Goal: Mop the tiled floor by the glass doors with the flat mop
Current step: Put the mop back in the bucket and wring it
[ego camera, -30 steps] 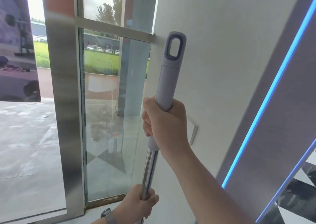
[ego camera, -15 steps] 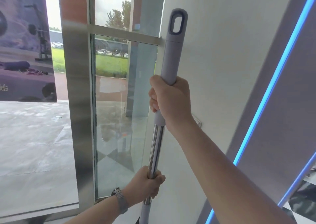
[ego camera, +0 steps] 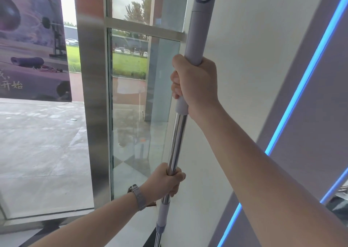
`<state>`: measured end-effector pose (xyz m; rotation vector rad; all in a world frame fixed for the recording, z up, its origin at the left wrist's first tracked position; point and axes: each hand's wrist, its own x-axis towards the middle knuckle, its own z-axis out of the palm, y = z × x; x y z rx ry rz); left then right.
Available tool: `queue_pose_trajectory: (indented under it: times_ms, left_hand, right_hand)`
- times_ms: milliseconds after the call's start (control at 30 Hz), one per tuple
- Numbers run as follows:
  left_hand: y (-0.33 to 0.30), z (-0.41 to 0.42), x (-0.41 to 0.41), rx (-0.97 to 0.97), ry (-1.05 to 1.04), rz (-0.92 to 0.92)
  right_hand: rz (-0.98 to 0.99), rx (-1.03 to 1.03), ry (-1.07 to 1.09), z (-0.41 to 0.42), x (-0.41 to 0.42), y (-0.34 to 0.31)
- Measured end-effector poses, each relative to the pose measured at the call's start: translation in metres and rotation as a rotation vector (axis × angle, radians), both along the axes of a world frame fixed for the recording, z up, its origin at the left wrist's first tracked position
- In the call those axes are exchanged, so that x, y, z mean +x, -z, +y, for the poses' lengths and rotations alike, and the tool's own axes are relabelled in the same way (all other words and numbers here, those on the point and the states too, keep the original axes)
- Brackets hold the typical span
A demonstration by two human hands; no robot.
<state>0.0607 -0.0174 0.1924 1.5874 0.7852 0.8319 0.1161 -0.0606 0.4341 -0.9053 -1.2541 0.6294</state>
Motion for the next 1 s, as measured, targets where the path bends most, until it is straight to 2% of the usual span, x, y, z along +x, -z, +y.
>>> queue_pose_trajectory:
  times_ms: [267,500,700,1000]
  left_hand:
    - [-0.003,-0.005,0.003,0.02,-0.006,0.016]
    - [0.037,-0.001,-0.002,-0.015,0.023,0.069]
    - [0.091,0.009,-0.009,-0.03,0.049,0.211]
    - [0.18,0.028,-0.026,-0.063,0.152,0.589]
  right_hand:
    - [0.016,-0.001,-0.014,-0.004,0.003,-0.001]
    - [0.025,-0.048,-0.041,-0.002,0.003,0.039]
    - [0.021,-0.13,-0.026,0.01,0.001,0.103]
    - [-0.033,-0.338,-0.051,0.03,-0.002,0.223]
